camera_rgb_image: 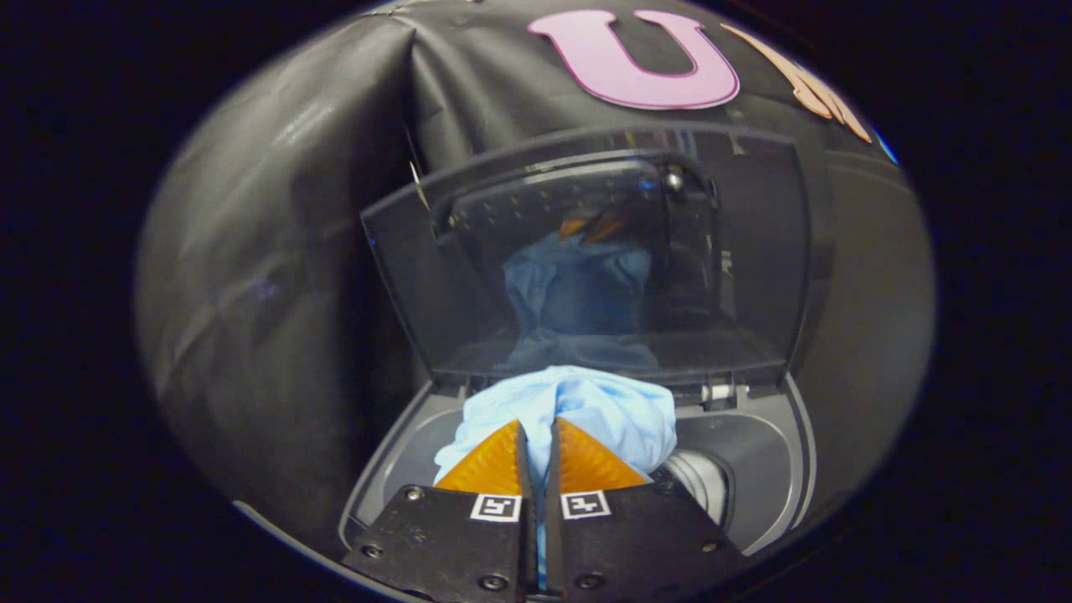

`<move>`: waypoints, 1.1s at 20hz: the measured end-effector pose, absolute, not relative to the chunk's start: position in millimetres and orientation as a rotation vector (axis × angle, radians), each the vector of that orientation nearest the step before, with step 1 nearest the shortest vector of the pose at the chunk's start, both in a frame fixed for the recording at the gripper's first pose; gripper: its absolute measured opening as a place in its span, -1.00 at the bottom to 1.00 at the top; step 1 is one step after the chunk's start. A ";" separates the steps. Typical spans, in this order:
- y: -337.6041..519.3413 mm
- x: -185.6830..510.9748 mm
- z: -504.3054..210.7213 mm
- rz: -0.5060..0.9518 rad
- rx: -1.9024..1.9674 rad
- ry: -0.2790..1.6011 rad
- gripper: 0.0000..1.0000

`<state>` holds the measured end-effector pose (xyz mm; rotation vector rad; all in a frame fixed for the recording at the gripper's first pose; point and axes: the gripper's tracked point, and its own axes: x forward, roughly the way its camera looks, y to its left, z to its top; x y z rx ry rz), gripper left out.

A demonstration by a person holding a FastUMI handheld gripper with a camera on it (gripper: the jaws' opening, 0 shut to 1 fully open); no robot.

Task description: Put the clothes into the washing machine and then close the washing machine lid.

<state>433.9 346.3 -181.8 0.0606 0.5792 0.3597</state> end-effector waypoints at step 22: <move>346.5 402.4 -243.5 0.352 -0.034 0.925 -0.54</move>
